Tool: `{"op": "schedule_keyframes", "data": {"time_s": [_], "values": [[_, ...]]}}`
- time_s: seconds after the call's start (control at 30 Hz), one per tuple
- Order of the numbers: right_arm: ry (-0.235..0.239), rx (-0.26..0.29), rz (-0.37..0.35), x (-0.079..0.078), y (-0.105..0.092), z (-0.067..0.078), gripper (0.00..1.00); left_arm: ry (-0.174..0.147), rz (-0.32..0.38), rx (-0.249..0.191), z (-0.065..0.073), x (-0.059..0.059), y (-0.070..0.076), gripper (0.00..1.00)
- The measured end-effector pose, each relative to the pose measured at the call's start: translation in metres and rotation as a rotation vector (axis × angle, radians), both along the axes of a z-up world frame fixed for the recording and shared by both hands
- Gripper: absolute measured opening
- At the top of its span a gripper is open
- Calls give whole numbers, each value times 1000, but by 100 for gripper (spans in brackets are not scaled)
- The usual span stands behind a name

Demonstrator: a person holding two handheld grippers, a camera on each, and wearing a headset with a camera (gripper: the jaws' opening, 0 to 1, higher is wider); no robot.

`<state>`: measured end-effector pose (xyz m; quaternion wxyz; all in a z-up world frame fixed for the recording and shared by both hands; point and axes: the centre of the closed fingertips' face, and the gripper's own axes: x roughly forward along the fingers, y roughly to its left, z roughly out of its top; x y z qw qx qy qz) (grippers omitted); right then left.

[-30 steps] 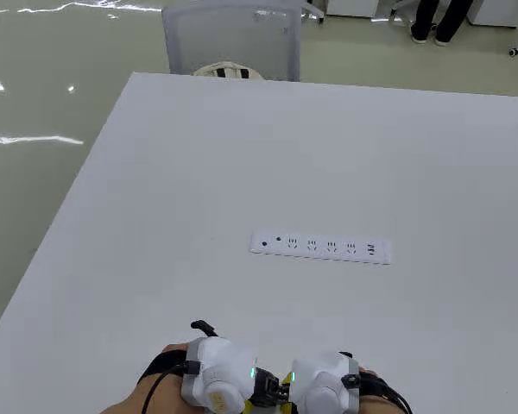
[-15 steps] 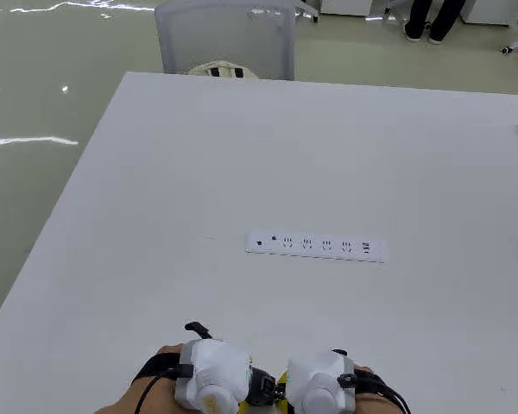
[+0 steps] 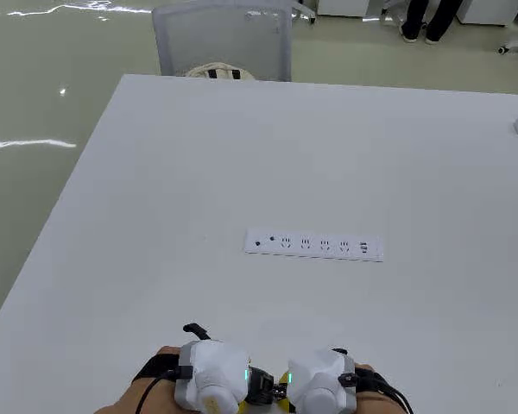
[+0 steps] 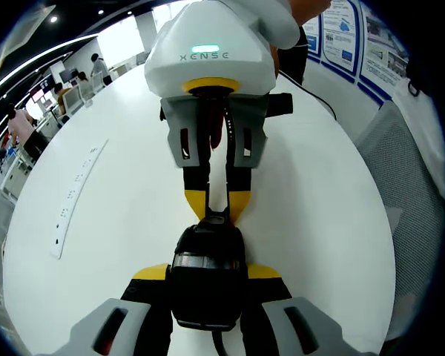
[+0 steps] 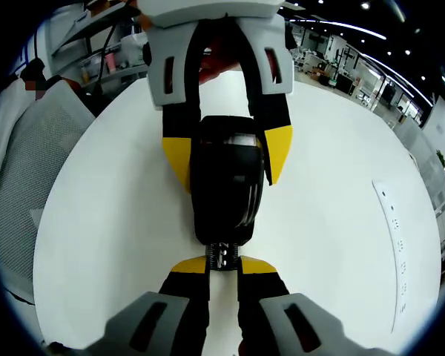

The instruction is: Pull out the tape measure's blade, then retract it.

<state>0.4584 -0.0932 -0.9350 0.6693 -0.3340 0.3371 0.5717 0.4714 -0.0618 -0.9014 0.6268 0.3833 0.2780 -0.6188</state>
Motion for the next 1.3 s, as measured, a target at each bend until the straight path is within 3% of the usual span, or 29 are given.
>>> {"op": "schedule_keyframes", "data": {"time_s": [1.3], "values": [[2, -46, -36, -6, -44, 1, 12, 15, 22, 24, 0, 0, 0, 32]]}}
